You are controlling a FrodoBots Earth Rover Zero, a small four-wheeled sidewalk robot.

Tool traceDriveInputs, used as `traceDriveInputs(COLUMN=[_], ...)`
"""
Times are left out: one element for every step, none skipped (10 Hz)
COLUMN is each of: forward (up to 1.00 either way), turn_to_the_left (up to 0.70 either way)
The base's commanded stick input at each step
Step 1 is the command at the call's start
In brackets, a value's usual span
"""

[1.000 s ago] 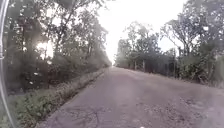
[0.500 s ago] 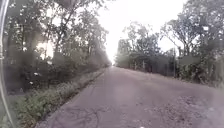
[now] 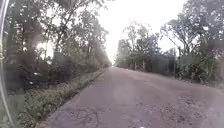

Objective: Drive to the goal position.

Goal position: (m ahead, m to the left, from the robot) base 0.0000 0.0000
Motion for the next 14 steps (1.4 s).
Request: traceDriveInputs(forward=[0.10,0.10,0.10,0.10,0.10,0.10,0.10,0.10,0.10,0.10,0.10,0.10,0.10,0.10], turn_to_the_left=[0.01,0.01,0.01,0.01,0.01,0.01,0.01,0.01,0.01,0.01,0.01,0.01,0.01,0.01])
